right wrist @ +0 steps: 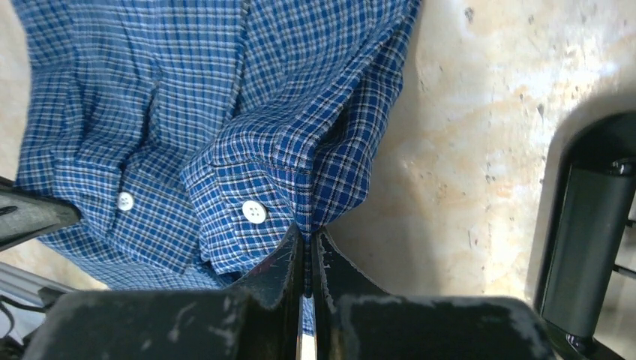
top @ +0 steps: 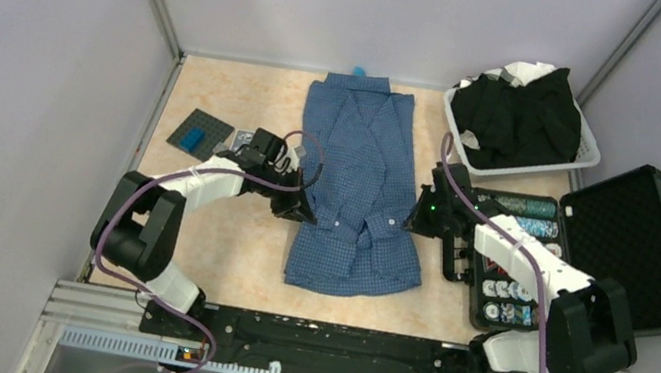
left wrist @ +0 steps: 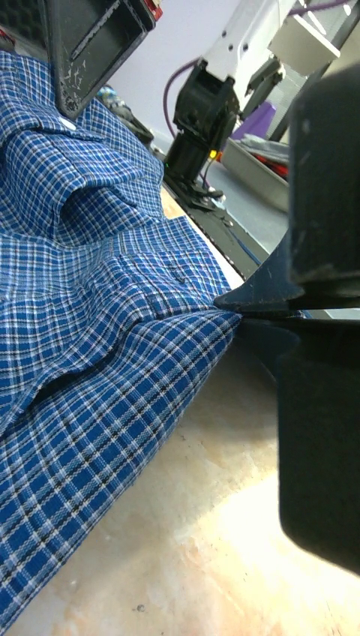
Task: Fold and stack the long sleeve shirts
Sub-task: Fold the shirt at the center of the board.
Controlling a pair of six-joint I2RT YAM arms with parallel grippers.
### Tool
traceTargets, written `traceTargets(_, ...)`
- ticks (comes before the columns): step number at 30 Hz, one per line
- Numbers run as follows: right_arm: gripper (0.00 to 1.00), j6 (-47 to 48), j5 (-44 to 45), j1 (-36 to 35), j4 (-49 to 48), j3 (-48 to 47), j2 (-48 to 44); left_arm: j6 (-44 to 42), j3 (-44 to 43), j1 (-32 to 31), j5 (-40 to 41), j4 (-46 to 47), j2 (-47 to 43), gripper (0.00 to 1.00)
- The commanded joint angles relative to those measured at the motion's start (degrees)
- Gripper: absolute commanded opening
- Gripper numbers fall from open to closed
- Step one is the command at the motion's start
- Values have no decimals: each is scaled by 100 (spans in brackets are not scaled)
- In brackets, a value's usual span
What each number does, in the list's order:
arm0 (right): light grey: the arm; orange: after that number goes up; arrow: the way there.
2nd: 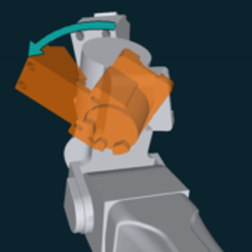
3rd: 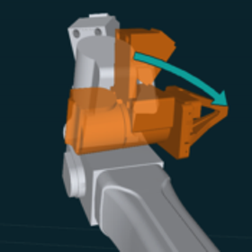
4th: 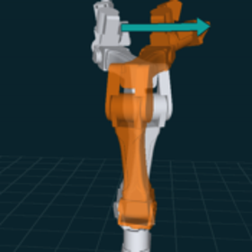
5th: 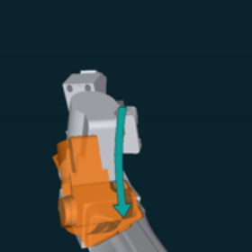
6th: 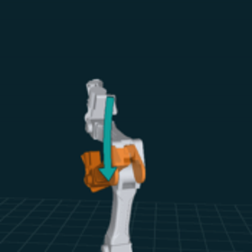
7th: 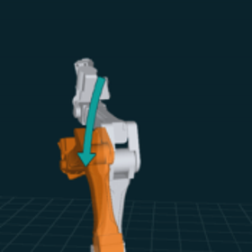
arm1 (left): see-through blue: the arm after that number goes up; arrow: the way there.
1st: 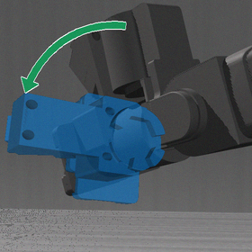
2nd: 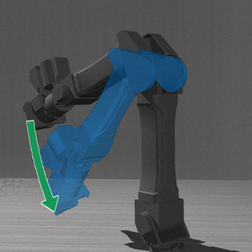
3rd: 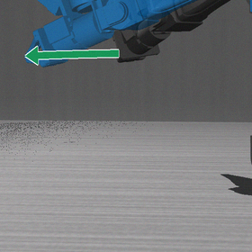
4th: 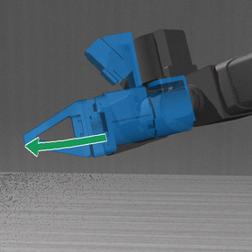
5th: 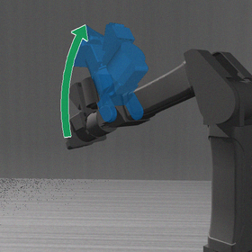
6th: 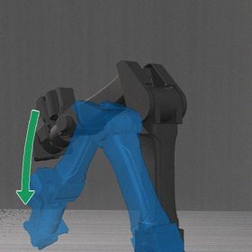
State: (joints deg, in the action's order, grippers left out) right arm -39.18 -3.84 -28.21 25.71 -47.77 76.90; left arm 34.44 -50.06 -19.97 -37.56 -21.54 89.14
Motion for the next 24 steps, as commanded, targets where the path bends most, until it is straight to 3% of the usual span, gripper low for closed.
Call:
traceTargets(1,0,118,-82,94,-292,-535,27,205,-321,100,-373,353,-48,0)
traceTargets(7,0,49,-328,48,-346,-60,-192,187,408,91,-347,327,-495,0)
traceTargets(14,0,-501,-144,-698,324,851,-1622,-262,1511,28,-590,-627,-1926,0)
traceTargets(17,0,-566,46,-713,711,802,-1991,-443,1423,47,-424,-1178,-2346,0)
traceTargets(24,0,-278,96,-681,733,93,-1464,-302,818,247,-562,-1382,-2152,0)
